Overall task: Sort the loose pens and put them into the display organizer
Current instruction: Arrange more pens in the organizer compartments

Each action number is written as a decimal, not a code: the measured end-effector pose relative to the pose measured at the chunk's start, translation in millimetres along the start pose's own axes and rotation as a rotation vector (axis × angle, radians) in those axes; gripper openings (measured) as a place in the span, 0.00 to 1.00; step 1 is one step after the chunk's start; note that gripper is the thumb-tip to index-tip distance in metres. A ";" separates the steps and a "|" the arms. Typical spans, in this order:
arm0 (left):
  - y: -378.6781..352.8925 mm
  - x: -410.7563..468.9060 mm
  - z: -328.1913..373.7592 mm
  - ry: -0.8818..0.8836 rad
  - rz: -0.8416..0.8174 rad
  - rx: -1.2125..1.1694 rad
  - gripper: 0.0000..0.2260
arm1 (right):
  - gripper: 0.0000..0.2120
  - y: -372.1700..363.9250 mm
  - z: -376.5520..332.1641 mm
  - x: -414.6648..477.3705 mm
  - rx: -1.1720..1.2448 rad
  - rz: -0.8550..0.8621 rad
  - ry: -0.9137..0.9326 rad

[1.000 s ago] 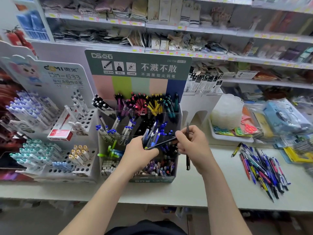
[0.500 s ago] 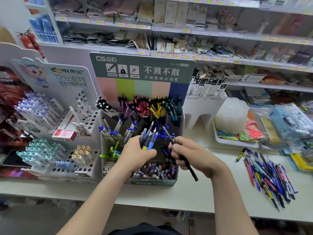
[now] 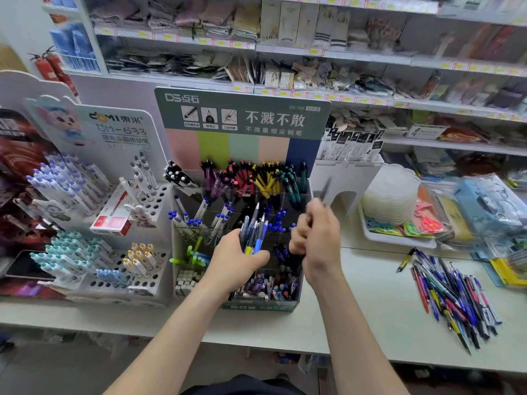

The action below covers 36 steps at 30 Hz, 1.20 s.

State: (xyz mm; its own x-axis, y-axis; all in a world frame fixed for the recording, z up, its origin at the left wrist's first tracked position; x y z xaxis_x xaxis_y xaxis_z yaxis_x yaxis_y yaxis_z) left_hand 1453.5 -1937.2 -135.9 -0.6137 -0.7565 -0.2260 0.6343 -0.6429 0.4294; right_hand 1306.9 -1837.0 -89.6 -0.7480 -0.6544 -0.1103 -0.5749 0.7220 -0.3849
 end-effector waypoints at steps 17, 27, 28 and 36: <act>1.0 -4.2 0.8 0.024 0.258 -0.111 0.10 | 0.13 -28.2 -11.0 -26.1 -0.056 0.025 0.281; -4.9 -12.0 17.0 -0.124 0.207 0.170 0.13 | 0.13 -19.2 13.6 -12.8 -0.765 -0.029 0.087; -6.2 -12.1 18.2 -0.140 0.205 0.184 0.14 | 0.13 -17.0 12.4 -12.8 -0.758 0.014 0.103; -5.5 -9.9 21.0 -0.156 0.188 0.262 0.15 | 0.06 -9.2 23.4 -14.1 -0.439 0.038 0.053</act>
State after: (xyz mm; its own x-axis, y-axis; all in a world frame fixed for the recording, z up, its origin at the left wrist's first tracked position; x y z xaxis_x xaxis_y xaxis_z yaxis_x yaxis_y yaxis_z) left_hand 1446.2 -1923.7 -117.6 -0.5747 -0.8184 0.0057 0.6132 -0.4260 0.6652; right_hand 1330.5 -1839.7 -105.9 -0.7806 -0.6216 -0.0650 -0.6246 0.7796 0.0456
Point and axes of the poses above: each hand's wrist, its own x-axis towards the middle knuckle, its own y-axis out of the back of the hand, z = x × y, the point moved 8 cm from there along x, towards the middle knuckle, and after that the axes turned 4 degrees about x, right-handed, at the moved point
